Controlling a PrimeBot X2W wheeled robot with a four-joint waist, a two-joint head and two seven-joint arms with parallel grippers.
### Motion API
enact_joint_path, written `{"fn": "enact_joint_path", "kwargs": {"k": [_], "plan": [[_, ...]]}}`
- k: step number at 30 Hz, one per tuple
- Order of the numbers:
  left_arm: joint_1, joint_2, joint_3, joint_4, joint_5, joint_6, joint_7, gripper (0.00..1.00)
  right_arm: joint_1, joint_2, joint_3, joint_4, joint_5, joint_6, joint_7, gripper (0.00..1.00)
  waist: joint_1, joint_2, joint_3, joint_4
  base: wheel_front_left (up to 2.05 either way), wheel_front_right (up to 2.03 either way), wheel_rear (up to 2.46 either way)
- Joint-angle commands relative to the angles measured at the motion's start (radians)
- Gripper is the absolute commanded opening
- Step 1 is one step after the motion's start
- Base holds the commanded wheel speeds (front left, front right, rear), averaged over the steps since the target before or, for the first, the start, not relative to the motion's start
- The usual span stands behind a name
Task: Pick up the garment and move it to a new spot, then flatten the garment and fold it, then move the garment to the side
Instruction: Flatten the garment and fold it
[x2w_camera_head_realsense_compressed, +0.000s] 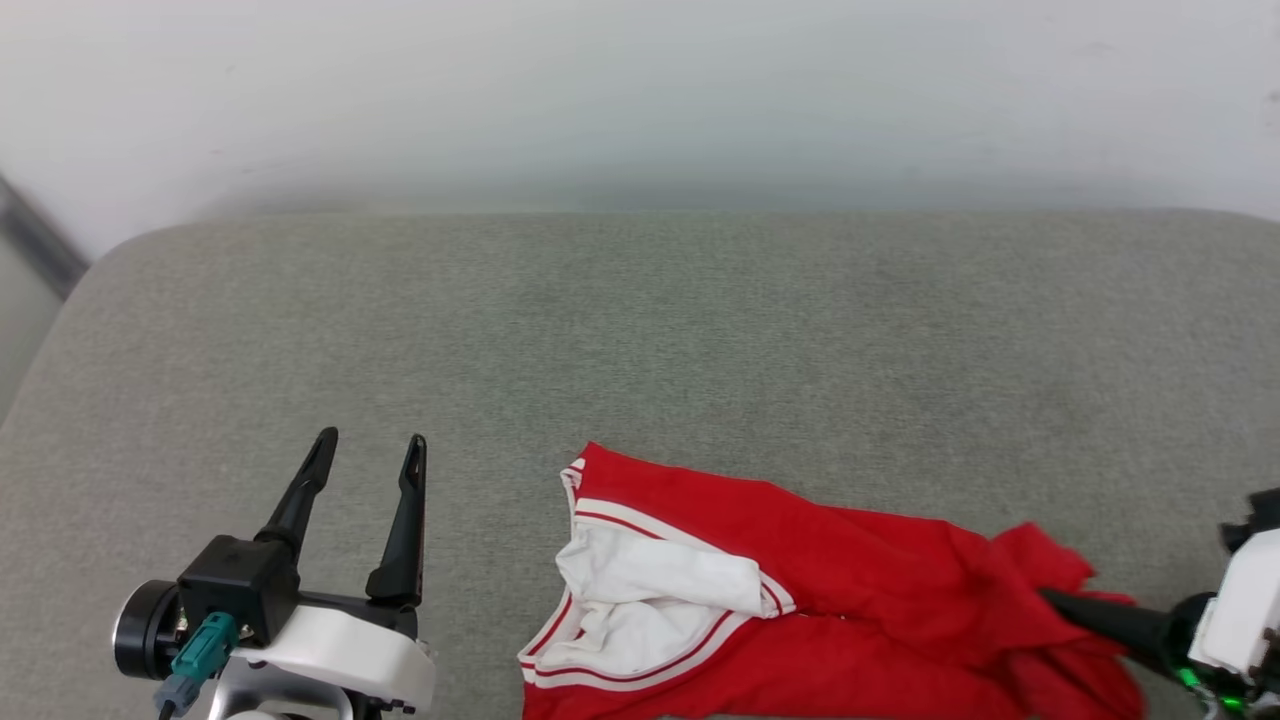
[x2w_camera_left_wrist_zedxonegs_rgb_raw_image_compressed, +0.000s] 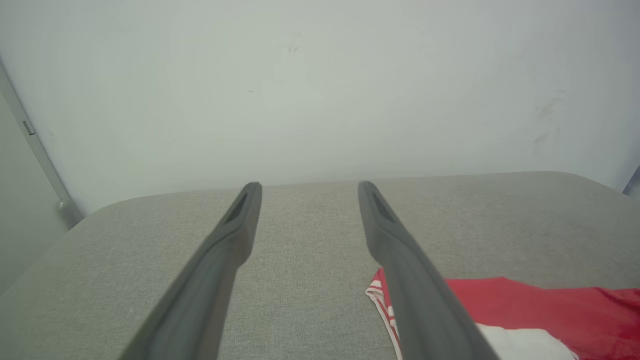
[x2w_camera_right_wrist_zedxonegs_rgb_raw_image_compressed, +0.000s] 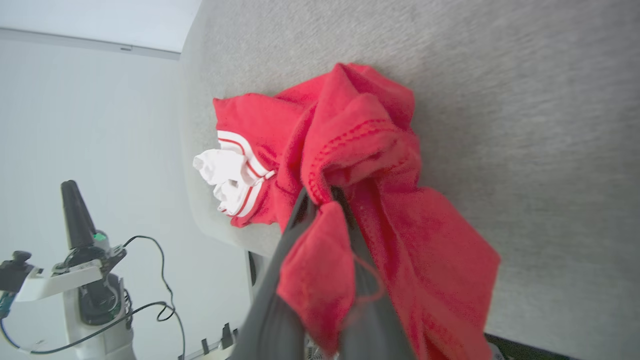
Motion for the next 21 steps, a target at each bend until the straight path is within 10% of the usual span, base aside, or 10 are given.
{"fn": "enact_joint_path", "kwargs": {"k": [1, 10, 21], "plan": [[0.002, -0.001, -0.003, -0.003, 0.003, 0.000, 0.004, 1.00, -0.018, 0.010, 0.011, 0.041, 0.097, 0.000, 0.016, 0.00, 0.0000, 0.0000, -0.005, 0.014, 0.00, 0.00, 0.00], [-0.024, -0.012, -0.020, -0.008, 0.001, -0.012, 0.006, 1.00, -0.057, 0.008, 0.268, 0.198, 0.453, 0.000, -0.088, 0.00, 0.0000, 0.0000, 0.019, 0.096, 0.00, 0.00, 0.00], [-0.111, -0.067, -0.028, 0.034, 0.001, -0.063, -0.025, 1.00, -0.183, 0.007, 0.596, 0.274, 0.588, 0.000, -0.324, 0.00, 0.0000, 0.0000, 0.120, 0.192, 0.00, 0.00, 0.00]]}}
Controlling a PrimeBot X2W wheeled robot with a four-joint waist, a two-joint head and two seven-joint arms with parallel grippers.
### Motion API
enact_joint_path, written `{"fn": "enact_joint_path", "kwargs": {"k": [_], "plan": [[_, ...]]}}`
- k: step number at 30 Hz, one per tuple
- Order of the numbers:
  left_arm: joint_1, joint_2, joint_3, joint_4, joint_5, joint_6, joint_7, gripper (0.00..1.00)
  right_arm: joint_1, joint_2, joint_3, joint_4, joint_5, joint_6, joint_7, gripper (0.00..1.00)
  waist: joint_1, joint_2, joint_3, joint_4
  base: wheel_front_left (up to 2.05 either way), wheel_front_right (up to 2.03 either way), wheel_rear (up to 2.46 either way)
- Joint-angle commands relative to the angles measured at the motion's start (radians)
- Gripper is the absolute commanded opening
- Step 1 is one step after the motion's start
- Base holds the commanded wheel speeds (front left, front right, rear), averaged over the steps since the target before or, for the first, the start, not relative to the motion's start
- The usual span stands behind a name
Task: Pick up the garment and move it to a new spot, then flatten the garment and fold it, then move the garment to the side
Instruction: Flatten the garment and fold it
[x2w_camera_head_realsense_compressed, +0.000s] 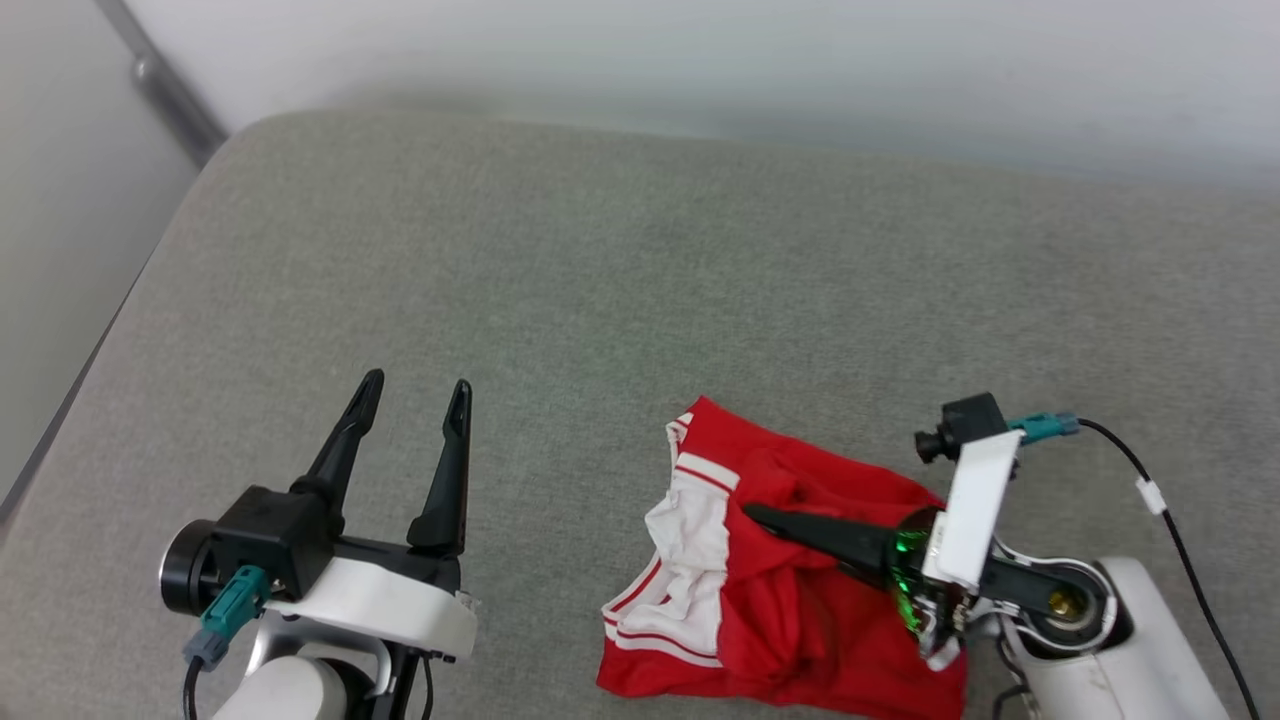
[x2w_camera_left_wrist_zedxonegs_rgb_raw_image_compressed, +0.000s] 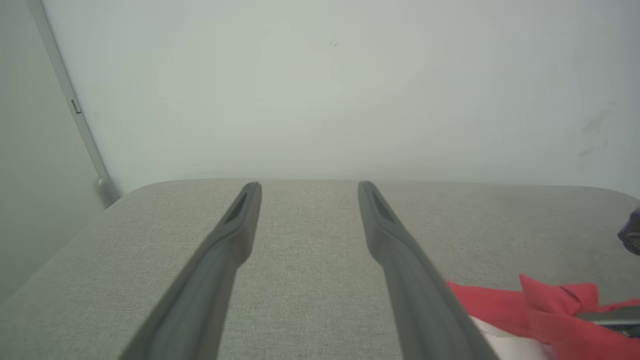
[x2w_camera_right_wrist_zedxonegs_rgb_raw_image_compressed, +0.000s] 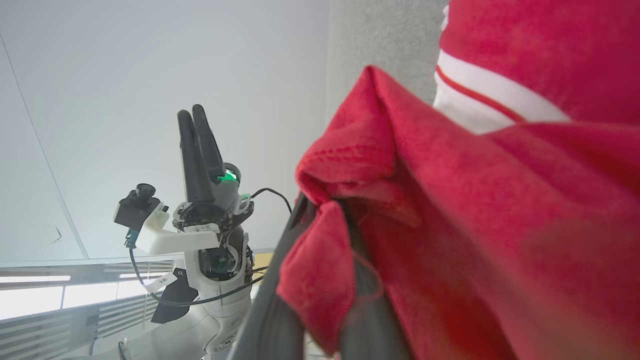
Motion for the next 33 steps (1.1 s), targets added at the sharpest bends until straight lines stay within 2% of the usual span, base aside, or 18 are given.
{"fn": "enact_joint_path", "kwargs": {"k": [1, 4, 5, 6, 7, 12, 16, 20, 24, 27, 30, 31, 33], "plan": [[-0.016, -0.010, 0.002, 0.009, 0.001, -0.009, -0.008, 1.00, -0.027, 0.001, 0.033, 0.014, 0.012, 0.000, -0.039, 0.00, 0.0000, 0.0000, 0.030, 0.025, 0.00, 0.00, 0.00], [-0.028, -0.022, 0.004, 0.023, 0.002, -0.021, -0.015, 1.00, -0.058, 0.001, 0.086, 0.040, -0.026, 0.000, -0.121, 0.00, 0.0000, 0.0000, 0.050, 0.034, 0.00, 0.00, 0.00], [-0.032, -0.026, 0.004, 0.027, 0.003, -0.025, -0.016, 1.00, -0.065, 0.001, 0.100, 0.048, -0.037, 0.000, -0.146, 0.17, 0.0000, 0.0000, 0.055, 0.036, 0.00, 0.00, 0.00], [-0.035, -0.031, 0.005, 0.032, 0.004, -0.027, -0.018, 1.00, -0.070, 0.001, 0.115, 0.054, -0.045, 0.000, -0.165, 0.47, 0.0000, 0.0000, 0.060, 0.037, 0.00, 0.00, 0.00], [-0.037, -0.035, 0.006, 0.037, 0.004, -0.032, -0.020, 1.00, -0.073, 0.001, 0.129, 0.060, -0.045, 0.000, -0.180, 1.00, 0.0000, 0.0000, 0.063, 0.037, 0.00, 0.00, 0.00], [-0.040, -0.047, 0.012, 0.058, 0.010, -0.043, -0.023, 1.00, -0.089, 0.000, 0.186, 0.056, -0.083, 0.000, -0.236, 1.00, 0.0000, 0.0000, 0.065, 0.026, 0.00, 0.00, 0.00], [-0.040, -0.049, 0.015, 0.068, 0.015, -0.052, -0.025, 1.00, -0.096, -0.019, 0.233, -0.002, -0.146, 0.000, -0.286, 1.00, 0.0000, 0.0000, 0.049, 0.006, 0.00, 0.00, 0.00], [-0.027, -0.047, 0.014, 0.073, 0.018, -0.051, -0.026, 1.00, -0.097, -0.075, 0.312, -0.093, -0.260, 0.000, -0.358, 1.00, 0.0000, 0.0000, 0.024, -0.022, 0.00, 0.00, 0.00], [-0.015, -0.045, 0.014, 0.077, 0.017, -0.046, -0.027, 1.00, -0.097, -0.162, 0.359, -0.158, -0.439, 0.000, -0.483, 1.00, 0.0000, 0.0000, 0.001, -0.049, 0.00, 0.00, 0.00], [-0.002, -0.044, 0.021, 0.078, 0.011, -0.036, -0.027, 1.00, -0.079, -0.210, 0.331, -0.161, -0.609, 0.000, -0.588, 1.00, 0.0000, 0.0000, -0.014, -0.073, 0.00, 0.00, 0.00], [0.011, -0.042, 0.030, 0.079, 0.010, -0.025, -0.027, 1.00, -0.040, -0.215, 0.250, -0.156, -0.748, 0.000, -0.665, 1.00, 0.0000, 0.0000, -0.028, -0.096, 0.00, 0.00, 0.00], [0.011, -0.042, 0.030, 0.079, 0.010, -0.025, -0.027, 1.00, -0.040, -0.215, 0.250, -0.156, -0.748, 0.000, -0.665, 1.00, 0.0000, 0.0000, -0.028, -0.096, 0.00, 0.00, 0.00], [0.023, -0.040, 0.035, 0.076, 0.010, -0.017, -0.027, 1.00, -0.005, -0.204, 0.176, -0.160, -0.826, 0.000, -0.705, 1.00, 0.0000, 0.0000, -0.037, -0.110, 0.00, 0.00, 0.00]]}}
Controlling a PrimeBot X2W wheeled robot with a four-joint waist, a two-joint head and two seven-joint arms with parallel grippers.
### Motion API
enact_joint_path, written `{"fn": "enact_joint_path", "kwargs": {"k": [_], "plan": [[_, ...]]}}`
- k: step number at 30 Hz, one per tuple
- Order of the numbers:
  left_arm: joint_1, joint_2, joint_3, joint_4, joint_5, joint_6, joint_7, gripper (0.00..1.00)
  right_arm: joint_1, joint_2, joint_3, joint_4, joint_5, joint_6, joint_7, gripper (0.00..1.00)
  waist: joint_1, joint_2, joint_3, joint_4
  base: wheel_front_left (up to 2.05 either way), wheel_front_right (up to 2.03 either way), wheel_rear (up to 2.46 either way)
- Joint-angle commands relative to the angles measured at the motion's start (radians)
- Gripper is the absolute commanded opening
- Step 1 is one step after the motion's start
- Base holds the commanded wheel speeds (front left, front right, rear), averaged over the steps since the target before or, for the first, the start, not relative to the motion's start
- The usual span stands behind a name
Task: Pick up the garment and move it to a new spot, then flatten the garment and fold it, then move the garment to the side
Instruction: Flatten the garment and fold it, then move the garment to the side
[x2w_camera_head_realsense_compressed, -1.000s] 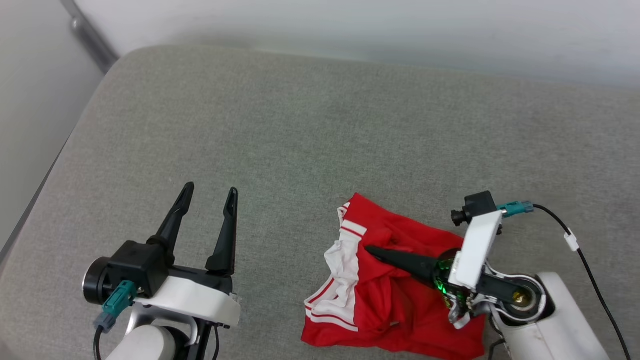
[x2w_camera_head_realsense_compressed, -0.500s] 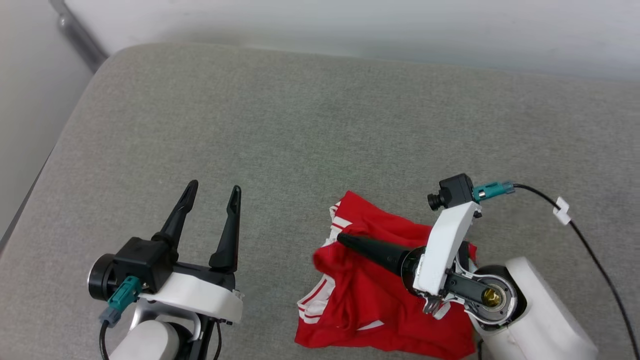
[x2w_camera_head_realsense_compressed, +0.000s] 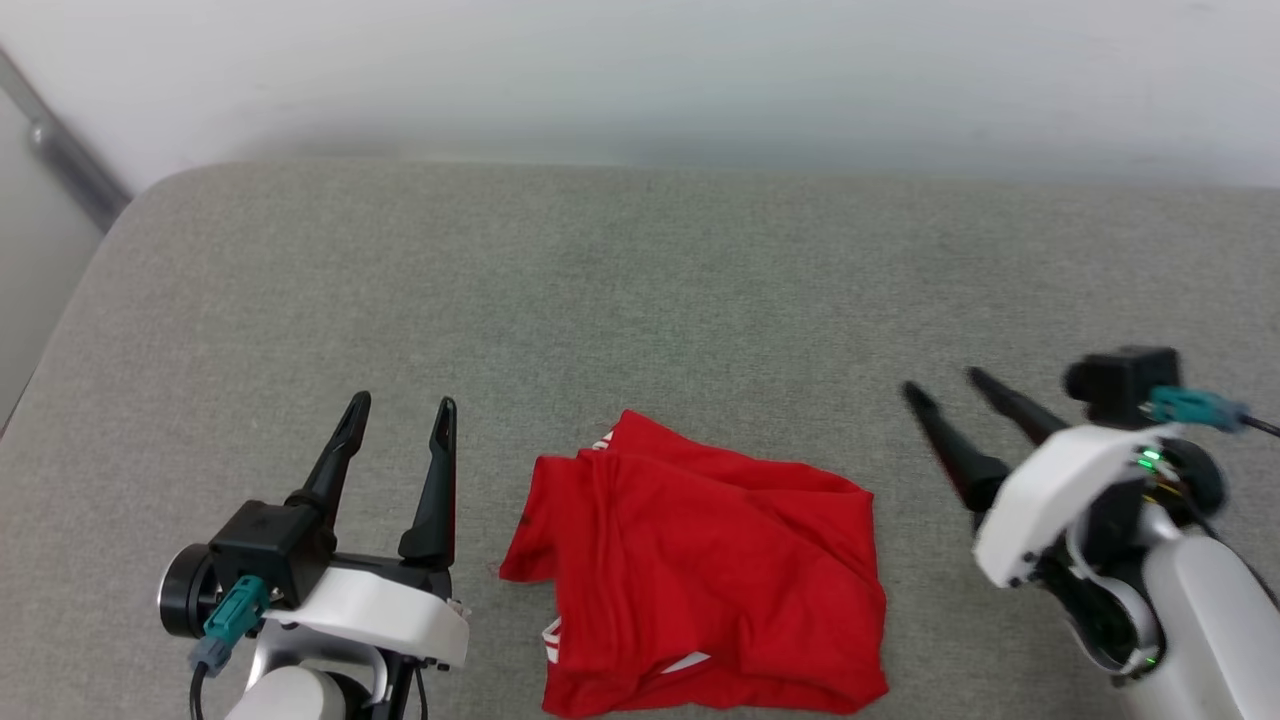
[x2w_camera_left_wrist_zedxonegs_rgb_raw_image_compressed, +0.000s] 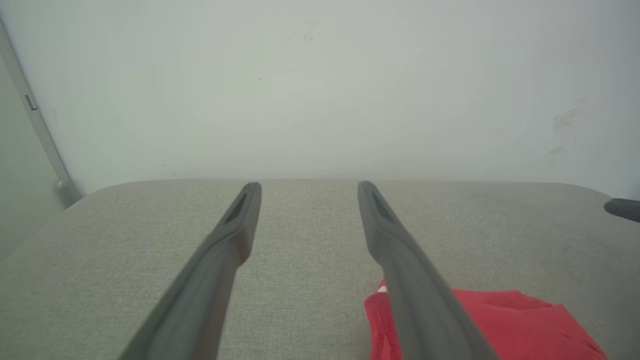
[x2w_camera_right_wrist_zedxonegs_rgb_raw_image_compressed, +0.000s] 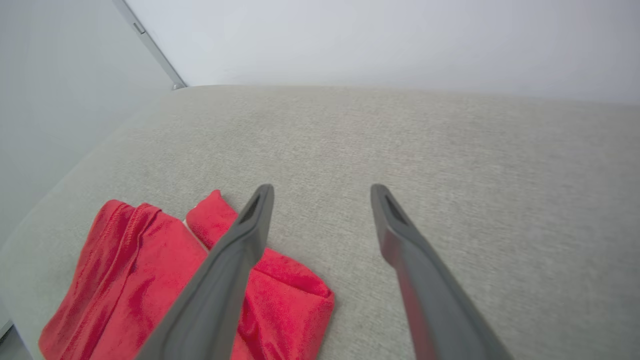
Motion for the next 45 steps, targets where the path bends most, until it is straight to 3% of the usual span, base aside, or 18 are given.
{"fn": "enact_joint_path", "kwargs": {"k": [1, 6, 10, 18, 30, 40, 45], "plan": [[0.013, 0.002, 0.002, -0.002, -0.002, 0.005, -0.005, 1.00, 0.030, 0.007, -0.040, -0.007, -0.041, 0.000, -0.020, 1.00, 0.0000, 0.0000, -0.015, -0.016, 0.00, 0.00, 0.00], [0.041, 0.012, 0.013, -0.009, 0.003, 0.026, -0.005, 1.00, 0.149, 0.048, -0.253, -0.081, -0.229, 0.000, -0.119, 1.00, 0.0000, 0.0000, -0.049, -0.043, 0.00, 0.00, 0.00], [0.070, 0.017, 0.024, -0.012, 0.007, 0.042, -0.006, 1.00, 0.221, 0.086, -0.320, -0.157, -0.317, 0.000, -0.182, 1.00, 0.0000, 0.0000, -0.081, -0.058, 0.00, 0.00, 0.00], [0.148, 0.010, 0.041, 0.000, -0.005, 0.053, -0.007, 1.00, 0.335, 0.140, -0.323, -0.251, -0.391, 0.000, -0.212, 1.00, 0.0000, 0.0000, -0.143, -0.073, 0.00, 0.00, 0.00], [0.179, -0.004, 0.054, 0.038, 0.026, 0.032, -0.007, 1.00, 0.455, 0.191, -0.312, -0.374, -0.422, 0.000, -0.184, 1.00, 0.0000, 0.0000, -0.164, -0.090, 0.00, 0.00, 0.00], [0.172, -0.018, 0.073, 0.053, 0.047, 0.013, -0.008, 1.00, 0.460, 0.204, -0.317, -0.408, -0.409, 0.000, -0.156, 1.00, 0.0000, 0.0000, -0.157, -0.102, 0.00, 0.00, 0.00], [0.150, -0.020, 0.086, 0.046, 0.060, 0.003, -0.008, 1.00, 0.452, 0.205, -0.353, -0.387, -0.346, 0.000, -0.112, 1.00, 0.0000, 0.0000, -0.133, -0.097, 0.00, 0.00, 0.00]]}}
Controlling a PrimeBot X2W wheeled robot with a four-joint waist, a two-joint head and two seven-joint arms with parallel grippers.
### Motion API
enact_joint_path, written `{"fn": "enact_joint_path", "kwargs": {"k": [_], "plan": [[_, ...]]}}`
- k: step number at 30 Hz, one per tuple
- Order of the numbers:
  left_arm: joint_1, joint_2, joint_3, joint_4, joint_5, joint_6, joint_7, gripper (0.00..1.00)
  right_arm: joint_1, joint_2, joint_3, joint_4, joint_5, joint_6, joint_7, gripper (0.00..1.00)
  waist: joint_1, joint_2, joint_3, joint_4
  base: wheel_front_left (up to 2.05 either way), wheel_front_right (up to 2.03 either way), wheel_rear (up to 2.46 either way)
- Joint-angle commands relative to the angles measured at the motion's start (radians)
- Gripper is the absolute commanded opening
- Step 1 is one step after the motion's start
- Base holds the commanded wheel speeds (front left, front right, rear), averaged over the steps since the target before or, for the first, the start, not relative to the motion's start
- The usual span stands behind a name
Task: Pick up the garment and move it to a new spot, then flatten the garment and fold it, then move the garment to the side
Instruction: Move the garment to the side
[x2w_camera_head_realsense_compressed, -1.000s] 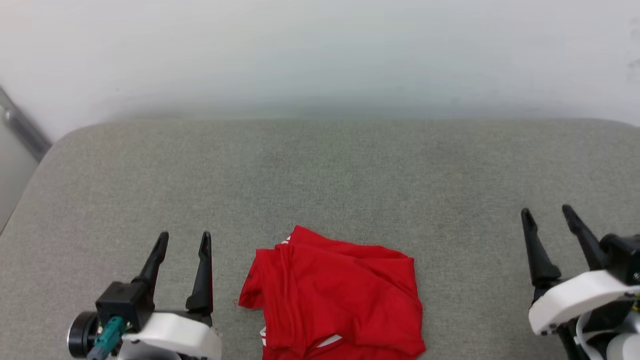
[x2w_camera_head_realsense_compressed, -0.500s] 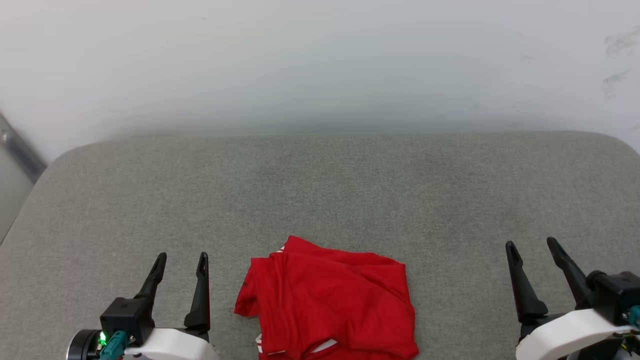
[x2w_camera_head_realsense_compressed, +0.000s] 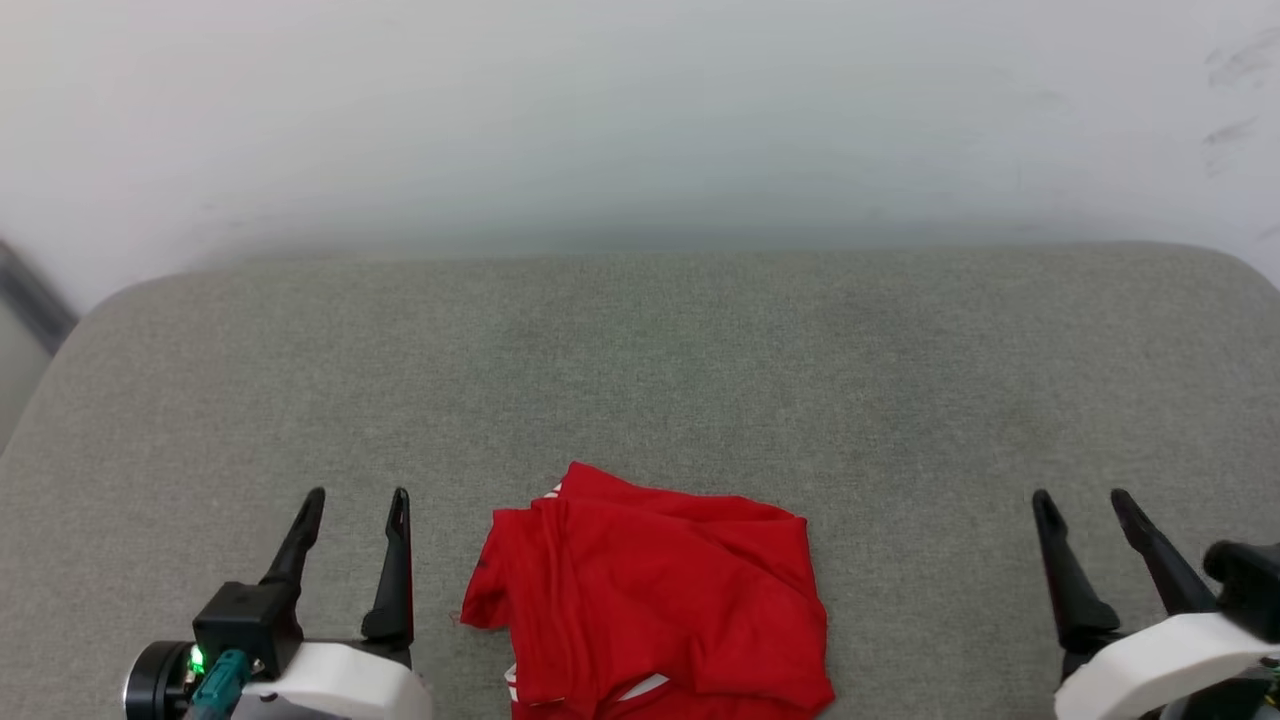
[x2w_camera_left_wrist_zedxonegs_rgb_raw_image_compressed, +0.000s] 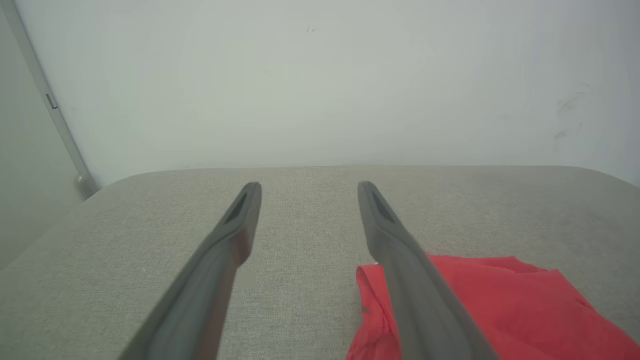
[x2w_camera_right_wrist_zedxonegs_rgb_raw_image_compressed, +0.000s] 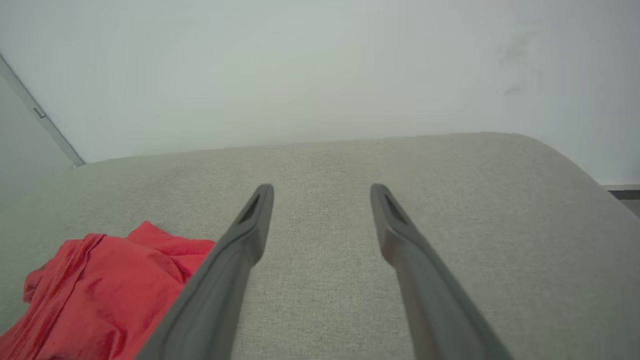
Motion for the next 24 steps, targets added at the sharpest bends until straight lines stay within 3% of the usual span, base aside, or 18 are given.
{"fn": "enact_joint_path", "kwargs": {"k": [1, 7, 11, 24], "plan": [[-0.023, -0.007, 0.008, -0.007, 0.011, -0.008, -0.007, 1.00, -0.004, 0.003, -0.024, 0.013, 0.036, 0.000, 0.020, 1.00, 0.0000, 0.0000, 0.016, 0.009, 0.00, 0.00, 0.00], [-0.079, -0.036, 0.029, -0.039, 0.042, -0.037, -0.007, 1.00, -0.041, -0.030, -0.104, 0.093, 0.163, 0.000, 0.165, 1.00, 0.0000, 0.0000, 0.105, 0.052, 0.00, 0.00, 0.00], [-0.116, -0.065, 0.042, -0.048, 0.068, -0.065, -0.006, 1.00, -0.075, -0.037, -0.087, 0.169, 0.240, 0.000, 0.266, 1.00, 0.0000, 0.0000, 0.162, 0.088, 0.00, 0.00, 0.00], [-0.174, -0.168, 0.102, -0.001, 0.132, -0.163, -0.006, 1.00, -0.136, -0.030, 0.143, 0.324, 0.476, -0.001, 0.469, 1.00, 0.0000, 0.0000, 0.258, 0.165, 0.00, 0.00, 0.00]]}}
